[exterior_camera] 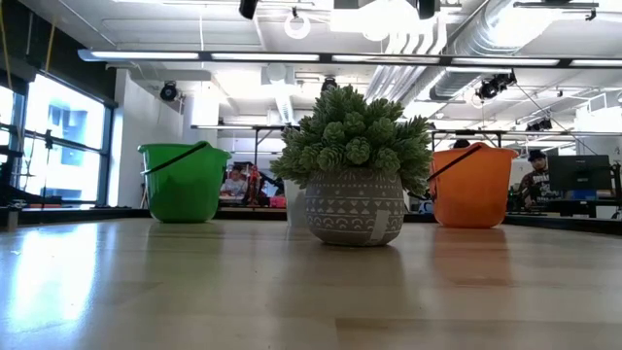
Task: Sort candy
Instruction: Put the transparent candy into the orange bucket
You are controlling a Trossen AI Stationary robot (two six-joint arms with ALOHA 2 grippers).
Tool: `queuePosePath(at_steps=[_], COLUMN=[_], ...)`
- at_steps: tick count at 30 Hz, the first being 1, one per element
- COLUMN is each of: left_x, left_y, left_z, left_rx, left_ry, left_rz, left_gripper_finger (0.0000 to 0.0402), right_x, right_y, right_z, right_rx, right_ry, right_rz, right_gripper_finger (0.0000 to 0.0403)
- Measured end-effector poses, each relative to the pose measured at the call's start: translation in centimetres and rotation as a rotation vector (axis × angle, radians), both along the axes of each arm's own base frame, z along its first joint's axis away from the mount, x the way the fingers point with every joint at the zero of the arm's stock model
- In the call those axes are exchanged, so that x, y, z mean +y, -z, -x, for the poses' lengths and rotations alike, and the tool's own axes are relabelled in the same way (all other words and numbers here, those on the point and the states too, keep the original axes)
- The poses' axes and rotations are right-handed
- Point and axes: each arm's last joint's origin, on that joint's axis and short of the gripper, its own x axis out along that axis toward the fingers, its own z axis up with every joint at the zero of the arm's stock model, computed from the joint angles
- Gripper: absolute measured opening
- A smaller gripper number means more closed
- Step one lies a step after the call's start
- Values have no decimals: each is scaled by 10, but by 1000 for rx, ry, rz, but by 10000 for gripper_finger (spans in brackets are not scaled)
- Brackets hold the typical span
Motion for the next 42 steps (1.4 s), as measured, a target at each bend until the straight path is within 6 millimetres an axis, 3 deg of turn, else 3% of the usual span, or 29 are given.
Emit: queuePosePath(at_steps=[9,27,31,42], left_x=[0,2,7,13], left_y=[-6,7,7,8], left_z=[-1,-12,-13,-14], left_rx=[-52,-12,-17,-15], left_ry=[2,-6,-18,-39], left_rz=[-24,-24,-23,-24], left_gripper_finger=[3,3,3,3], right_x=[-5,-23,-25,-29], right_y=[7,8,8,9], right_z=[-12,-26,-26,-26], right_rx=[-10,-83,-83,-80], right_ry=[17,5,-3,-11], right_rz=[-6,-9,-5,-6], right_gripper_finger=[185,183,160,50])
